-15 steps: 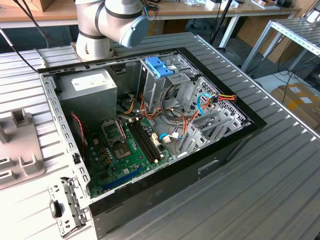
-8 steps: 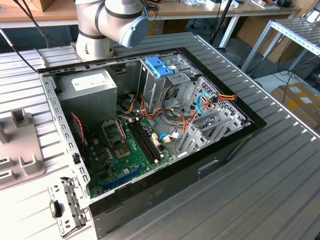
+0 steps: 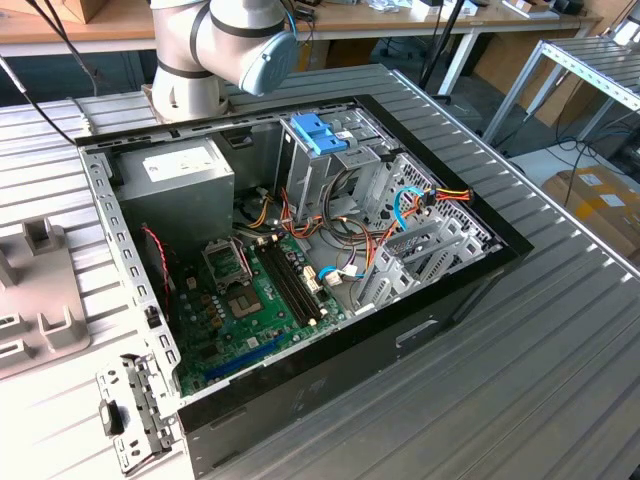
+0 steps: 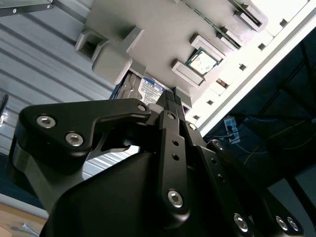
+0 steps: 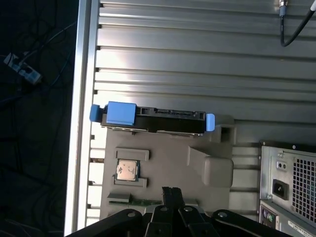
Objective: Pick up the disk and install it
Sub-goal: 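Pick up the disk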
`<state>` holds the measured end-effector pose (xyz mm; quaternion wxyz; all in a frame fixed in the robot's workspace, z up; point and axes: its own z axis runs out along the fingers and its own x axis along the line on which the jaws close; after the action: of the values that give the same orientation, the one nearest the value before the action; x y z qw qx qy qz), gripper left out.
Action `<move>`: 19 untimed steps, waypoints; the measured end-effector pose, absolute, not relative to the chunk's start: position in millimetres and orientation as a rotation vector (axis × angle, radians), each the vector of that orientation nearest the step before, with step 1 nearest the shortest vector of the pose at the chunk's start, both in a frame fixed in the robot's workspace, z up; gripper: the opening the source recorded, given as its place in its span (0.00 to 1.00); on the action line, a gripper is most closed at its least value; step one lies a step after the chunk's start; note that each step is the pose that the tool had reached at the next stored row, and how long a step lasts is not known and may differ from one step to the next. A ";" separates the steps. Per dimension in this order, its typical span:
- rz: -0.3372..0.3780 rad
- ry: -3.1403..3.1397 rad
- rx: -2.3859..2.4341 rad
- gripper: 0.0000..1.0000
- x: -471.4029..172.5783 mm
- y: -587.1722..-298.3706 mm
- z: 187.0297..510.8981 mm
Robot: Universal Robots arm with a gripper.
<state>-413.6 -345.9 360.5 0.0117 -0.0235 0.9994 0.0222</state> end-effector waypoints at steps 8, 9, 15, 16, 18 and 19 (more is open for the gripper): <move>0.070 3.116 -0.111 0.11 -413.6 -346.0 360.5; 0.070 3.116 -0.116 0.11 -413.6 -345.9 360.5; 0.070 3.115 -0.141 0.11 -413.6 -346.0 360.5; 0.070 3.115 -0.145 0.11 -413.6 -345.9 360.5; 0.070 3.115 -0.155 0.11 -413.6 -345.9 360.5; 0.070 3.115 -0.159 0.11 -413.6 -345.9 360.5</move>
<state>-413.6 -345.9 360.5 0.0111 -0.0510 0.9984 0.0226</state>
